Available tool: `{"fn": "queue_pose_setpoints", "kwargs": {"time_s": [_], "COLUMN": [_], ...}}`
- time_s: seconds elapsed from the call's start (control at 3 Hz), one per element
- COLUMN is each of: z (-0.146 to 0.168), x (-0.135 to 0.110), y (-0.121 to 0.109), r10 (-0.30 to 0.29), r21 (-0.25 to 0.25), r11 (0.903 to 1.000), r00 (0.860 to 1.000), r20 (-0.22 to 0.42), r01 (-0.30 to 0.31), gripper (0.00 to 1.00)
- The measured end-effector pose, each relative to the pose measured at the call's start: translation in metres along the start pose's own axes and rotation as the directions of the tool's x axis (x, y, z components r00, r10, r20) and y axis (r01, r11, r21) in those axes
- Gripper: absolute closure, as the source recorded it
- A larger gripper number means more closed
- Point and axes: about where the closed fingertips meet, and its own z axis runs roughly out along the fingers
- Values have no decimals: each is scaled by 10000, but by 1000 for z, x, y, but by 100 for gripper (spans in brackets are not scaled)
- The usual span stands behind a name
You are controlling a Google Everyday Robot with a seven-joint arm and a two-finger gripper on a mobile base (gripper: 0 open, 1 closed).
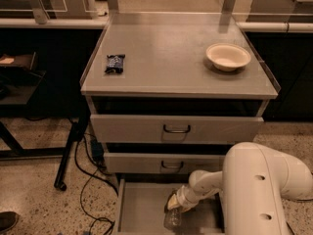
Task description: Place water bottle into bottom drawer
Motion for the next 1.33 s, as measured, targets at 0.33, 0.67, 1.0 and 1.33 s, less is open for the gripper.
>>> {"fn": "queue_pose_setpoints", "kwargs": {"time_s": [0.33,0.67,1.0,1.33], "z": [4,11,19,34], "x": [-1,-6,-8,-2], "y": [-3,-11,-17,-19], "r10": [66,308,469,699], "r21": [78,88,-37,-404], "r11": [9999,9995,9989,9968], "r00": [9999,9990,9980,9971], "r20": [97,320,420,316], "r01": [-67,-311,-468,-686], "gripper": [100,100,100,100]}}
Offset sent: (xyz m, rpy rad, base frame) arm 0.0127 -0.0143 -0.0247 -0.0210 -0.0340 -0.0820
